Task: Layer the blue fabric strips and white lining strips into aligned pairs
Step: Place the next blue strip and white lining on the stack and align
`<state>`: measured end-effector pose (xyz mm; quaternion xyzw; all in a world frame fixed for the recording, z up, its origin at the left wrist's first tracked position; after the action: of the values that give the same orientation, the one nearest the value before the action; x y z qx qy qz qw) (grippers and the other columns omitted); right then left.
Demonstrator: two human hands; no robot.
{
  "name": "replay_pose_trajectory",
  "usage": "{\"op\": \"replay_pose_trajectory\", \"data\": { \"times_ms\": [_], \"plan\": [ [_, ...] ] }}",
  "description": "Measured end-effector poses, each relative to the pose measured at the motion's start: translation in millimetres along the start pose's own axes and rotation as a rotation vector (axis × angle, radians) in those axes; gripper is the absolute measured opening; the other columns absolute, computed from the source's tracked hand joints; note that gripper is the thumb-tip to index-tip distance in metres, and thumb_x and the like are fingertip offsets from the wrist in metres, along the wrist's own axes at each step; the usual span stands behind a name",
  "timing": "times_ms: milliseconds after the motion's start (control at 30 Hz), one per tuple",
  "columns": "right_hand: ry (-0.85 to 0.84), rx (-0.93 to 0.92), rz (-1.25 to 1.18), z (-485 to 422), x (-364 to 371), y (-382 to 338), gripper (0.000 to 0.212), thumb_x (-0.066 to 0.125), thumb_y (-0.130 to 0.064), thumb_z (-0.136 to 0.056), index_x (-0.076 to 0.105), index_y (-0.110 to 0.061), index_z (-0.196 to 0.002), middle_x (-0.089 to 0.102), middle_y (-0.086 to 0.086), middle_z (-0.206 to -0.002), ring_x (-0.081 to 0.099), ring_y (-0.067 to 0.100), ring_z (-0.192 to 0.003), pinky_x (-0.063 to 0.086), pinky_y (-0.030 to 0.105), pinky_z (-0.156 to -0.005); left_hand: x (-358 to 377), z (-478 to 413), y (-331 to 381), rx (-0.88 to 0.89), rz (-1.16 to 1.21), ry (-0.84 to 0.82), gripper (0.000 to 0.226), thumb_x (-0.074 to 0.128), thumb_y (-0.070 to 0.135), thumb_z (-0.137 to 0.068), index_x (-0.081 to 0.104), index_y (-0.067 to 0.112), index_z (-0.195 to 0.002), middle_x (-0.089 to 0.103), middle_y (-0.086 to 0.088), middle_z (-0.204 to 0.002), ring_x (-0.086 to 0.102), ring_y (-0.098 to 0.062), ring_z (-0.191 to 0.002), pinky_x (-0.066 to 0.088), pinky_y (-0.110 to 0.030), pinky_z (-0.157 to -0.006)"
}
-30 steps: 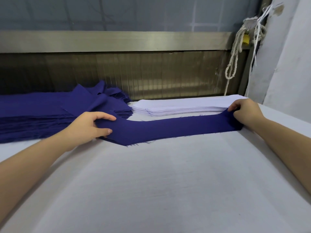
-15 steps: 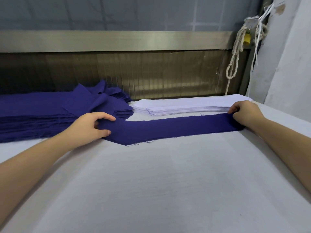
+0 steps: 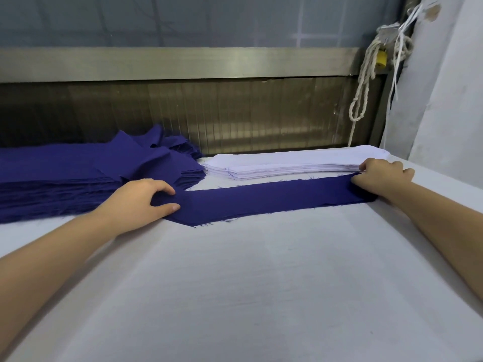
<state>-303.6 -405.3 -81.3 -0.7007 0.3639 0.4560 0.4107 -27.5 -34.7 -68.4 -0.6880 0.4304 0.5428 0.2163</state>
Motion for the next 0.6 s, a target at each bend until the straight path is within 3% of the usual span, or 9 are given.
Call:
{"op": "replay_pose_trajectory", "data": {
  "times_ms": [133,300,500,600],
  "plan": [
    [-0.025,0.056,0.065,-2.4,3.5,7.7,0.031,0.05,-0.035,-0.083,0.055,-0.015,-0.105,0.049,0.014,-0.122,0.035,0.034,-0.119,0.026,0.041,-0.098,2.3,-1.0,0.7,-0.029,-0.08,-0.062,0.043,0.062,0.046,-0.084,0.057,0.028,-0.122,0.058,0.005,-0.122,0.054,-0.014,-0.108,0.043,-0.026,-0.085],
    [-0.035,0.108,0.05,-4.6,4.3,16.9,0.053,0.054,-0.05,-0.08,0.052,-0.017,-0.122,0.045,0.013,-0.131,0.032,0.034,-0.124,0.027,0.042,-0.099,-4.4,-0.6,-10.8,-0.123,-0.162,-0.075,0.055,0.062,0.06,-0.076,0.056,0.027,-0.12,0.054,0.01,-0.092,0.052,-0.01,-0.082,0.04,-0.025,-0.069],
    [-0.028,0.076,0.008,-1.3,3.8,5.8,0.028,0.052,-0.035,-0.082,0.05,-0.013,-0.099,0.048,0.013,-0.117,0.036,0.035,-0.119,0.029,0.041,-0.094,-3.7,0.2,-9.8,-0.153,-0.076,-0.057,0.052,0.068,0.053,-0.076,0.057,0.024,-0.117,0.051,0.008,-0.092,0.049,-0.01,-0.083,0.038,-0.025,-0.071],
    [-0.043,0.061,-0.02,0.4,4.0,1.8,0.023,0.052,-0.032,-0.083,0.05,-0.011,-0.093,0.046,0.012,-0.107,0.037,0.035,-0.117,0.03,0.04,-0.093,-1.7,0.4,-8.6,-0.155,0.047,-0.043,0.043,0.073,0.042,-0.076,0.058,0.025,-0.113,0.048,0.011,-0.093,0.051,-0.012,-0.092,0.037,-0.025,-0.076]
  ]
}}
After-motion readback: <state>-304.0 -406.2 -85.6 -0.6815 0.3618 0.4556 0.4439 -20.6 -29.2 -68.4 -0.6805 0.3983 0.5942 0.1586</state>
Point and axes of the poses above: each hand's wrist, its own z-axis away from the middle knuckle, its own x-axis out of the palm, y = z × x, the point moved 10 cm from there along -z, towards the middle knuckle
